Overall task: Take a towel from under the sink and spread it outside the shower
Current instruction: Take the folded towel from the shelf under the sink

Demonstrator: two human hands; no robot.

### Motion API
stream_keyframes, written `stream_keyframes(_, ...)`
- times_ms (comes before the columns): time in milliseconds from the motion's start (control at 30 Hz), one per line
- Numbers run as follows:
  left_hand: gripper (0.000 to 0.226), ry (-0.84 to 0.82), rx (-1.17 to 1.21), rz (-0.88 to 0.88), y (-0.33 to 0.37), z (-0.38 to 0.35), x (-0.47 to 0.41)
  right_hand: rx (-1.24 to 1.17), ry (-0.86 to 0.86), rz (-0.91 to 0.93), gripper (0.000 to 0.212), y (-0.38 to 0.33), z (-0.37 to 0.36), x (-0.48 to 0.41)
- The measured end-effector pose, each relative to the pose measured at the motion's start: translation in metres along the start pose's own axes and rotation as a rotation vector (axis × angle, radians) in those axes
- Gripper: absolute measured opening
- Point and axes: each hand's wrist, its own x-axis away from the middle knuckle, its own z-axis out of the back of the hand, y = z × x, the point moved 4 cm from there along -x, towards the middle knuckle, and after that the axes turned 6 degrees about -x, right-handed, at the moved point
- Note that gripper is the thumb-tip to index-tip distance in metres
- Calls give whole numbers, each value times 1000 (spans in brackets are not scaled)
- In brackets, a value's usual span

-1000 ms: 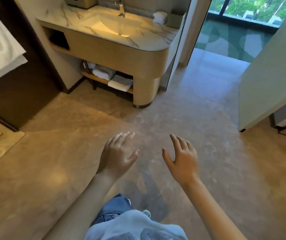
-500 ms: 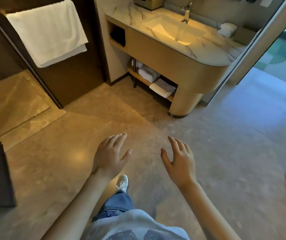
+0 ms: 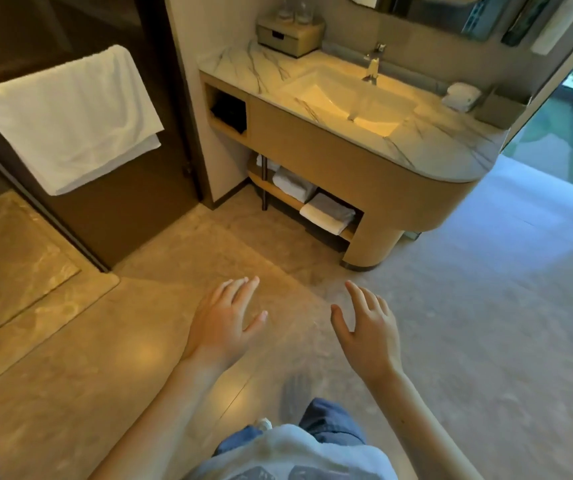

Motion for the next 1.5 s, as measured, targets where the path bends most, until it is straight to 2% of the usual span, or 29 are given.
stream_keyframes(333,61,-56,26,-69,-24,-23,-146,33,24,-81,49,17,-35,-114)
stream_keyframes(600,65,-90,16,-100,-37,-29,-302,-31,18,-108,50,42,-64,-262)
stream_keyframes(900,63,-54,-42,-169,-42,-7,-461,15,37,-106,51,47,-67,-406)
stream_keyframes(1233,60,-120,-24,-387,-51,-18,-562,71,139,-246,48,41,-88,-468)
stream_keyframes(1500,59,-236,30,-586,-97,-21,-609,80,259,-395,46,-1,-127,-488)
